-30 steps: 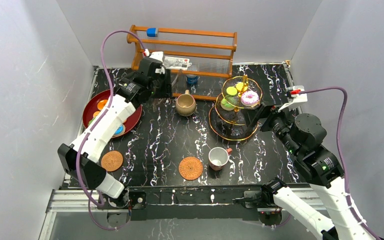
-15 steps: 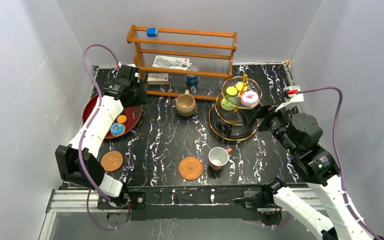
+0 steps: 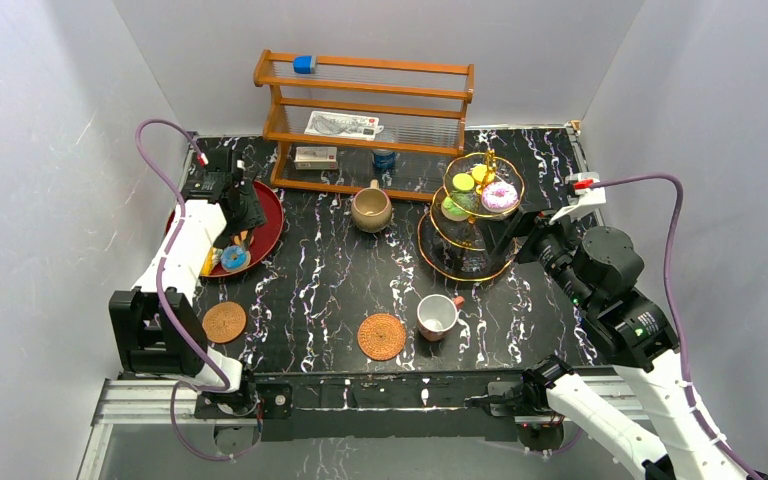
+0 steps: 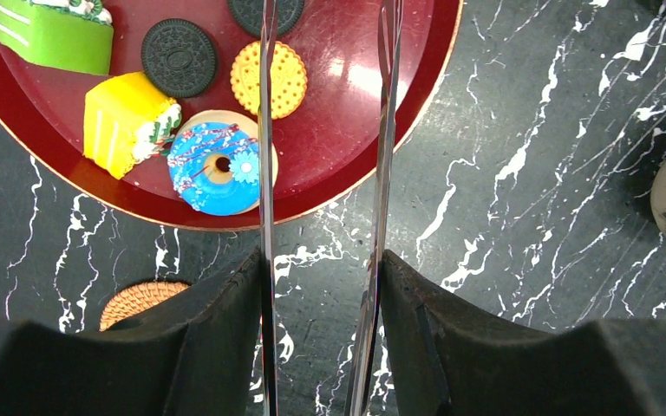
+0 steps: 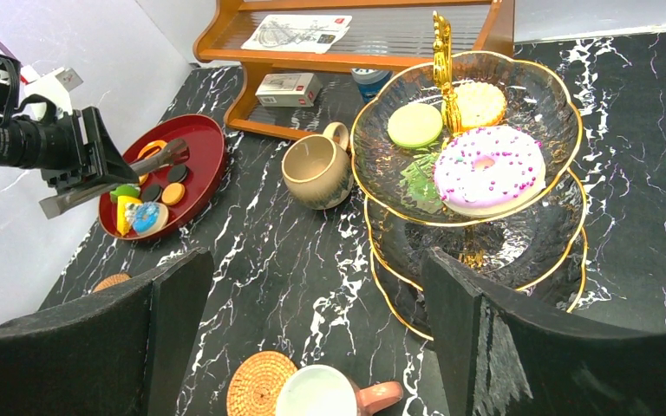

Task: Serve the afternoon tea
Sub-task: Pick up the desert from the tray.

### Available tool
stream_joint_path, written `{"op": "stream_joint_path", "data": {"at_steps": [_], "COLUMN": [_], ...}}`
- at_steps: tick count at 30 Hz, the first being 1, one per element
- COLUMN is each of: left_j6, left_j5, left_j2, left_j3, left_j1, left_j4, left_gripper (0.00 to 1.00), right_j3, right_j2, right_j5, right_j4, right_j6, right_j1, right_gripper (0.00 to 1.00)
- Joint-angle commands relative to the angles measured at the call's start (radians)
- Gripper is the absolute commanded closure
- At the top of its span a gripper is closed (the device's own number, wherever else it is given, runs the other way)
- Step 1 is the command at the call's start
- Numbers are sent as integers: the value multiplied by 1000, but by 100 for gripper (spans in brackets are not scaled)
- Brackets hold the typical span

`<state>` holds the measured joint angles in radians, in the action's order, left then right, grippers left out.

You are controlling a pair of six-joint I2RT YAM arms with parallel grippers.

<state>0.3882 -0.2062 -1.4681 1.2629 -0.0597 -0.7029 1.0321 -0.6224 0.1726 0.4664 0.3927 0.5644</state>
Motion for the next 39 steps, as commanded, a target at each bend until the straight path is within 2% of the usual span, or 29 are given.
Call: {"op": "stream_joint_path", "data": {"at_steps": [1,22,39], "left_j6": [-12,-25,-26], "left_j5": [-34,-61,-83], "left_j2": [12,-76,-56], "left_j3": [-21,-68,-88], "left_j1": [21,58,58], "left_j4": [34,101,95], "left_gripper": [53,50,50], "right_j3": [6,5,-10], "right_j2": [9,34,20], "right_j5": [-7,20,-2], "right_j4": [-72,-52,-84], "right_j6": [-8,-46,-29], "right_j1": [3,4,4], "right_gripper": [1,1,1]}}
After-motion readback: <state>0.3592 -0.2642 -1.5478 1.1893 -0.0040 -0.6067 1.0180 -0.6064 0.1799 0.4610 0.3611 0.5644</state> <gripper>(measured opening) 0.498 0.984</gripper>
